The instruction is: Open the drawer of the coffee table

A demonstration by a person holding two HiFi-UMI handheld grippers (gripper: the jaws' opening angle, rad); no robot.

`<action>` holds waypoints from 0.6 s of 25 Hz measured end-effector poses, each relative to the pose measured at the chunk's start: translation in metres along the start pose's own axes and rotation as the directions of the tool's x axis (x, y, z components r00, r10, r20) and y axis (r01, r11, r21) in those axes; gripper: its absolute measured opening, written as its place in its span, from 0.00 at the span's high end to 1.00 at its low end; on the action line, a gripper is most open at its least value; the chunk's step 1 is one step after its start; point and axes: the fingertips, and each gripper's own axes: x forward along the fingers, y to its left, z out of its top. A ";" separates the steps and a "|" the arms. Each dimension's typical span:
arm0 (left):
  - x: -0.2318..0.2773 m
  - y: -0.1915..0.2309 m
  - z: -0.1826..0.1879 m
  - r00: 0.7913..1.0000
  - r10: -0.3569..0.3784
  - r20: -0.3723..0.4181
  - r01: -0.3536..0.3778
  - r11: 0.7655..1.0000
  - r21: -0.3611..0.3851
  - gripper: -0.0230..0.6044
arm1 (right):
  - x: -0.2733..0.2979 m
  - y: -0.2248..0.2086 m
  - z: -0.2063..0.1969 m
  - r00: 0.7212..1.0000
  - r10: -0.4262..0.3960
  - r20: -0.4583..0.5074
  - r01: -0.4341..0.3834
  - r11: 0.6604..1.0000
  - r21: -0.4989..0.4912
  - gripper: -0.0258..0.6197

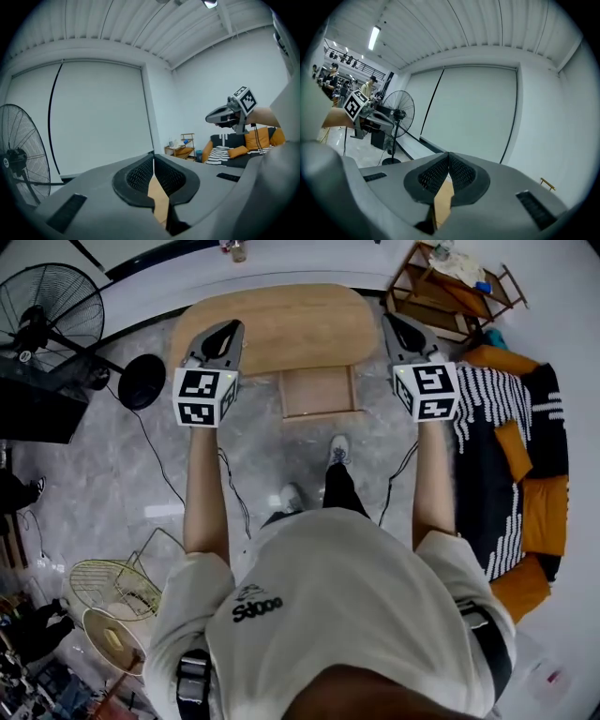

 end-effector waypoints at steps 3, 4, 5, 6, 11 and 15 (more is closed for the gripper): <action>-0.029 -0.004 0.011 1.000 -0.025 0.009 0.025 1.000 0.015 0.92 | -0.025 0.017 0.019 1.000 -0.009 0.010 0.010 1.000 -0.022 0.95; -0.035 -0.007 0.015 0.999 -0.033 0.011 0.033 0.999 0.030 0.92 | -0.032 0.019 0.025 1.000 -0.013 0.016 0.013 0.999 -0.031 0.95; -0.039 -0.010 0.020 0.999 -0.041 0.011 0.040 0.998 0.053 0.92 | -0.038 0.020 0.032 1.000 -0.016 0.024 0.017 0.999 -0.041 0.95; -0.042 -0.014 0.024 0.999 -0.047 0.008 0.046 0.996 0.078 0.92 | -0.044 0.019 0.037 0.999 -0.018 0.034 0.019 0.999 -0.051 0.95; -0.053 -0.026 0.038 0.999 -0.029 0.024 0.027 0.997 0.070 0.92 | -0.065 0.014 0.051 0.998 -0.013 0.056 0.017 0.998 -0.066 0.95; -0.051 -0.041 0.064 0.997 0.037 0.067 -0.041 0.998 0.056 0.92 | -0.075 -0.002 0.055 0.996 0.021 0.083 -0.014 0.997 -0.079 0.95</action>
